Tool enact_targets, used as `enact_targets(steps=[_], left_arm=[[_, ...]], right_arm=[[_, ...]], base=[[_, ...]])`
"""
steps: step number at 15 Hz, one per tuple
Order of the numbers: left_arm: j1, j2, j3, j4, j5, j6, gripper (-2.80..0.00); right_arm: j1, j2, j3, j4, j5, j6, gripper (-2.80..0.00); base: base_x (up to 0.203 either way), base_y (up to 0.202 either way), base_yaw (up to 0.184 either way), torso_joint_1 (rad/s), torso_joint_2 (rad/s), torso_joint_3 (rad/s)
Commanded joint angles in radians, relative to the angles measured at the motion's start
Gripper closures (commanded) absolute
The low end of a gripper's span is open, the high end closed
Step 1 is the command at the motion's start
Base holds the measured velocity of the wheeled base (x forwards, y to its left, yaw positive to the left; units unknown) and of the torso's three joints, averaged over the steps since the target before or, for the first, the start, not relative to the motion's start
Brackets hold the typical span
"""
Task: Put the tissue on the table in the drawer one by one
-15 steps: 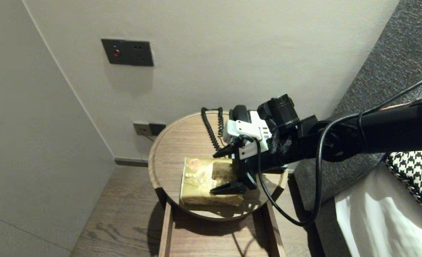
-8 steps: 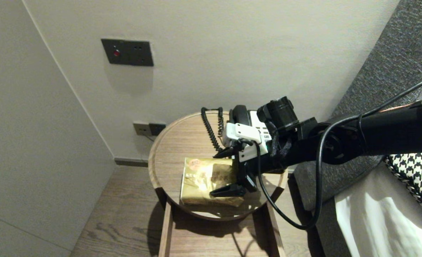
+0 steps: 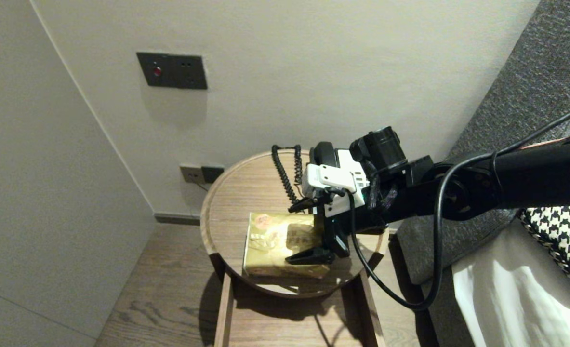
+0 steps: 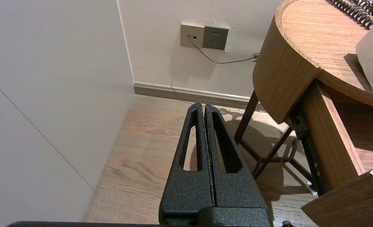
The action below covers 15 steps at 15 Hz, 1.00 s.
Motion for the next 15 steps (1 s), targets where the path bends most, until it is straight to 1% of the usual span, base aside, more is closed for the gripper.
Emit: enact_targets(steps=[1, 5, 10, 15], left_arm=[[0.001, -0.002, 0.000, 0.000, 0.000, -0.001, 0.00], [0.001, -0.002, 0.000, 0.000, 0.000, -0.001, 0.00], [0.001, -0.002, 0.000, 0.000, 0.000, -0.001, 0.00], [0.000, -0.002, 0.000, 0.000, 0.000, -0.001, 0.00]], right_arm=[[0.001, -0.006, -0.002, 0.001, 0.004, -0.017, -2.80], [0.002, -0.014, 0.017, -0.001, 0.003, -0.022, -2.80], [0.009, -0.021, 0.044, -0.004, -0.025, -0.059, -2.80], [0.013, -0.012, 0.044, -0.005, -0.040, -0.060, -2.80]], base=[[0.000, 0.000, 0.000, 0.000, 0.00, 0.000], [0.000, 0.000, 0.000, 0.000, 0.00, 0.000], [0.000, 0.000, 0.000, 0.000, 0.00, 0.000], [0.000, 0.000, 0.000, 0.000, 0.00, 0.000]])
